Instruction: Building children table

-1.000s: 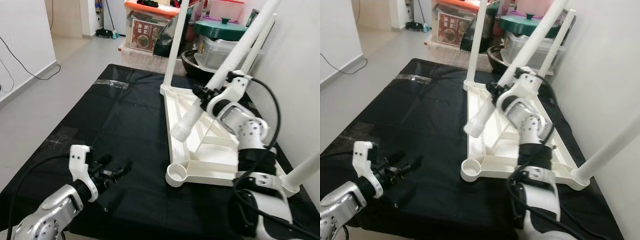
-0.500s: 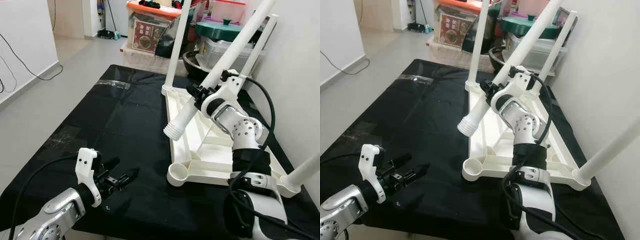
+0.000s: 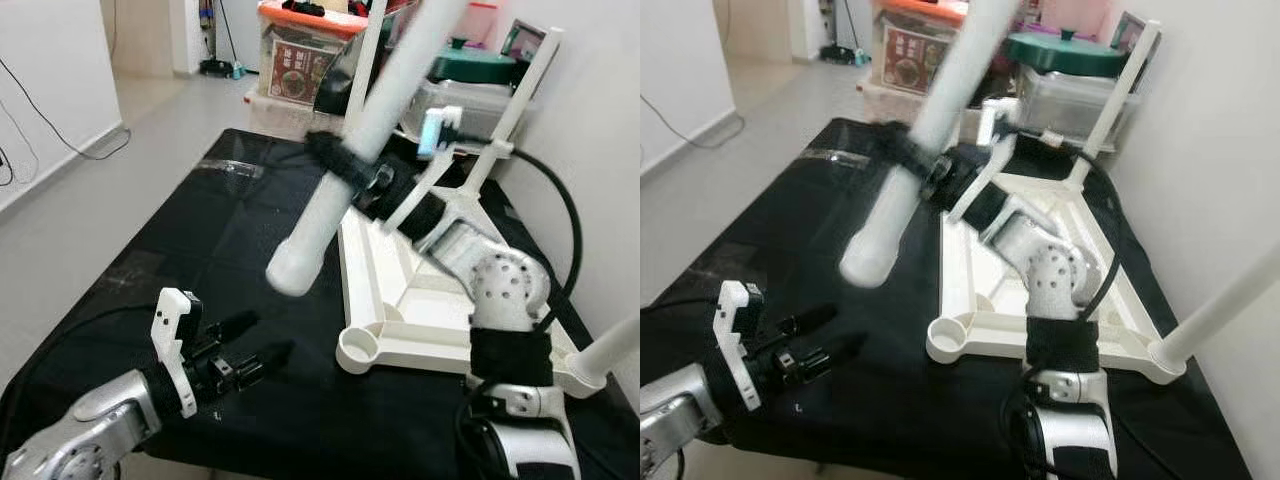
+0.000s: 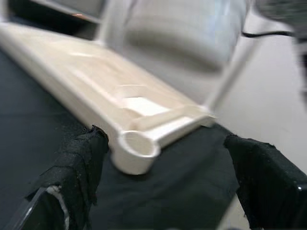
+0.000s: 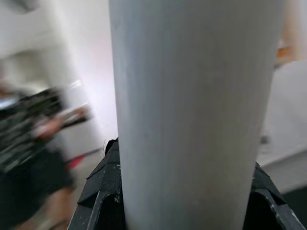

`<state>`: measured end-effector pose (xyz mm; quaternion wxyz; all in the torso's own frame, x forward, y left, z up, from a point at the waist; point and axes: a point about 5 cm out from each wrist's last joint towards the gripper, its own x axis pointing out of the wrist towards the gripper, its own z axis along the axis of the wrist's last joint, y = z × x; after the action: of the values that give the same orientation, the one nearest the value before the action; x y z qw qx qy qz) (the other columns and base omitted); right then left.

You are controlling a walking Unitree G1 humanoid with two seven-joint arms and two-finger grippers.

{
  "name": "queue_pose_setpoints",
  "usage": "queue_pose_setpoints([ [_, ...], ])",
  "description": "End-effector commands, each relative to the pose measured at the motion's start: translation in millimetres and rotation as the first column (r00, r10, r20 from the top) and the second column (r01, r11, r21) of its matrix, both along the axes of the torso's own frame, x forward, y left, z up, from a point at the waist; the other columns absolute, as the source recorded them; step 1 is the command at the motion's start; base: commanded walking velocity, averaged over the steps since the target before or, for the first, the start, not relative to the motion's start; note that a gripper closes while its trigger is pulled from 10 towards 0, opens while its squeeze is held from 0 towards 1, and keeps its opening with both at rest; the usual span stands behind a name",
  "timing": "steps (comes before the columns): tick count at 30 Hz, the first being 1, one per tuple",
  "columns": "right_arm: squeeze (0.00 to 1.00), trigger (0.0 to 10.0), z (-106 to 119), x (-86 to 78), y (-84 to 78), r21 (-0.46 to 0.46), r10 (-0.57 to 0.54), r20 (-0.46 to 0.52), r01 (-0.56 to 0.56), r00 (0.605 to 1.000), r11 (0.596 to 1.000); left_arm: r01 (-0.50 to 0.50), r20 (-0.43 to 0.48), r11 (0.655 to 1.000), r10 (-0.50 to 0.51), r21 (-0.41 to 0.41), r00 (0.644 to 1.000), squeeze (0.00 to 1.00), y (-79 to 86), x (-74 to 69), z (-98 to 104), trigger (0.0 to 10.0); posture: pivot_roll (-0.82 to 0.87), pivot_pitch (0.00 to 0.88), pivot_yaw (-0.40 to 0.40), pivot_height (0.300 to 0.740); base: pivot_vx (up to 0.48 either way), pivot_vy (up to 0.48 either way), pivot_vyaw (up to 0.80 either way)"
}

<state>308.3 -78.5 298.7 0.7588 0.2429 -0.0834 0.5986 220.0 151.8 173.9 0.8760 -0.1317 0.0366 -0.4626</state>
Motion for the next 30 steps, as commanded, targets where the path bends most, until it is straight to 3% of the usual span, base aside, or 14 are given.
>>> queue_pose_setpoints([
  [1, 0.0, 0.0, 0, -7.2, 0.9, -0.016, 0.056, 0.034, -0.056, 0.998, 0.998, 0.07, -0.014, 0.997, -0.07, 0.015, 0.997, 0.0, -4.0, -4.1, -1, 10.0, 0.12, 0.0, -0.127, 0.74, 0.0, 0.0, 0.0],
  [4, 0.0, 0.0, -10, -14.0, 5.2, -0.054, 0.124, 0.055, -0.121, 0.991, 0.991, 0.164, 0.003, 0.986, -0.164, 0.039, 0.986, 0.0, -4.5, -6.8, 8, 10.0, 0.14, 0.0, -0.132, 0.74, 0.0, 0.0, 0.0],
  [9, 0.0, 0.0, -13, -15.2, 6.8, -0.057, 0.143, 0.053, -0.14, 0.988, 0.989, 0.211, 0.012, 0.976, -0.212, 0.048, 0.977, 0.0, -6.8, -8.3, 12, 10.0, 0.14, 0.0, -0.131, 0.74, 0.0, 0.0, 0.0],
  [14, 0.0, 0.0, -21, -22.3, 12.8, -0.067, 0.24, 0.046, -0.237, 0.97, 0.969, 0.353, 0.025, 0.929, -0.358, 0.114, 0.933, 0.0, -10.0, -12.7, 21, 10.0, 0.13, 0.0, -0.112, 0.74, 0.0, 0.0, 0.0],
  [20, 0.0, 0.0, -27, -39.3, 15.6, -0.063, 0.361, 0.042, -0.358, 0.932, 0.932, 0.398, 0.029, 0.907, -0.405, 0.136, 0.914, 0.0, -10.9, -8.3, 24, 10.0, 0.12, 0.0, -0.105, 0.74, 0.0, 0.0, 0.0],
  [30, 0.0, 0.0, -40, -52.0, 28.5, -0.068, 0.439, 0.012, -0.437, 0.899, 0.897, 0.457, 0.041, 0.881, -0.465, 0.122, 0.885, 0.0, -21.5, -7.6, 26, 10.0, 0.11, 0.0, -0.102, 0.74, 0.0, 0.0, 0.0],
])
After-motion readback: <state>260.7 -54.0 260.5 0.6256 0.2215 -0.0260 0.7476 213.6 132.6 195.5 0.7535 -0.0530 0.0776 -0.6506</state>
